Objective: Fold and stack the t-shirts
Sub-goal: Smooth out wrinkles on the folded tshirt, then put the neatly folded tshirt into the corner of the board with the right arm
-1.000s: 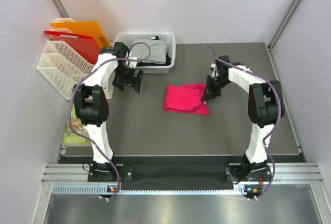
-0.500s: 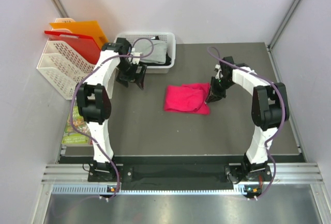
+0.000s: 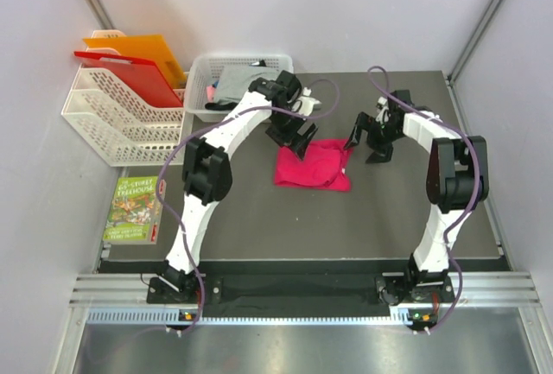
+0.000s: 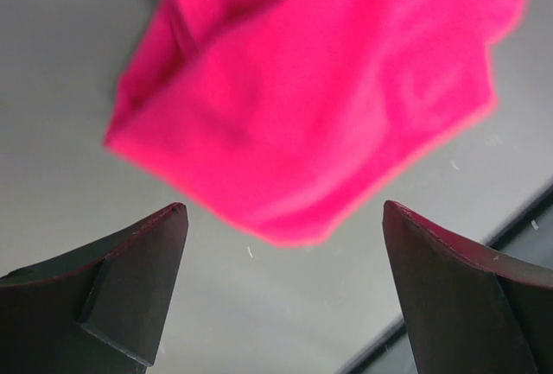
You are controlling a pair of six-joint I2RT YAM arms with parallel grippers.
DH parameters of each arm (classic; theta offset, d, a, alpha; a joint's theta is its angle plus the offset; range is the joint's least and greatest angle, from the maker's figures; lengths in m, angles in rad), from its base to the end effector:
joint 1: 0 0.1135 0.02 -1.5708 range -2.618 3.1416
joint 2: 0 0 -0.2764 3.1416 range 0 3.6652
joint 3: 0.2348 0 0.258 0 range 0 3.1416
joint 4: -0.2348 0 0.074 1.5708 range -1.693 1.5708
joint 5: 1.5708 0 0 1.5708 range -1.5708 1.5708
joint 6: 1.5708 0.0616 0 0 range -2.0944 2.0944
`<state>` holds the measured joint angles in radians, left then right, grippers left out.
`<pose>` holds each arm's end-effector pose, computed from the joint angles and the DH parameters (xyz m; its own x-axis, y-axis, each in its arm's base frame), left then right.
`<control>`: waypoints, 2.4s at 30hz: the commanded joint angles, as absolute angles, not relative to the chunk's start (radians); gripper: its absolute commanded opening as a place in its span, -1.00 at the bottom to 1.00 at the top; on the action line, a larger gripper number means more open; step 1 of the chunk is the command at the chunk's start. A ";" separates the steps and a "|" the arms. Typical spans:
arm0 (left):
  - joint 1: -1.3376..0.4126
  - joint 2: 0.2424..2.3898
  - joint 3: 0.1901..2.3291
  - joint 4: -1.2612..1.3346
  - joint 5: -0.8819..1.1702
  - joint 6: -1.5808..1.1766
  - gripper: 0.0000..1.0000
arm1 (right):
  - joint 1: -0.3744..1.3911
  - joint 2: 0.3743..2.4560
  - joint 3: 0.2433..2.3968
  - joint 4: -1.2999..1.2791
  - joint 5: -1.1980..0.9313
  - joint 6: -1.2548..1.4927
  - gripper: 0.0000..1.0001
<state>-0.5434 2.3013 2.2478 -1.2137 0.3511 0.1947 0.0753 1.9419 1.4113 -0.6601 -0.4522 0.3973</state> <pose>0.4150 -0.2754 0.2401 -0.6904 0.6293 -0.3568 0.7207 0.6409 -0.2642 0.4118 0.0581 0.1757 -0.9426 0.2779 -0.1851 0.1469 0.8429 0.5177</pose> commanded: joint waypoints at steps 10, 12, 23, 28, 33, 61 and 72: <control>-0.532 2.408 2.246 -1.140 0.304 0.150 0.96 | 0.067 2.095 1.328 -0.379 -0.693 0.433 1.00; -0.538 2.411 2.240 -1.135 0.301 0.146 0.96 | 0.075 2.132 1.344 -0.387 -0.703 0.417 0.99; -0.560 2.419 2.223 -1.115 0.293 0.121 0.96 | 0.169 2.171 1.309 -0.350 -0.727 0.413 1.00; -0.561 2.415 2.217 -1.115 0.293 0.121 0.96 | 0.181 2.151 1.276 -0.336 -0.735 0.414 0.73; -0.561 2.407 2.218 -1.118 0.267 0.133 0.97 | 0.179 2.172 1.304 -0.396 -0.710 0.417 -0.43; -0.201 1.786 1.530 -1.085 0.117 0.258 0.98 | -0.330 2.158 1.675 -0.334 -0.220 0.661 -1.00; -0.153 1.767 1.457 -1.060 0.130 0.247 0.98 | -0.374 2.239 1.856 -0.278 -0.020 0.796 -1.00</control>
<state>-0.1539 1.8061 1.4490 -1.0985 0.1123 0.2394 -0.3500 2.2181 1.7237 -0.3496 -0.1299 0.7341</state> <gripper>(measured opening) 0.990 0.074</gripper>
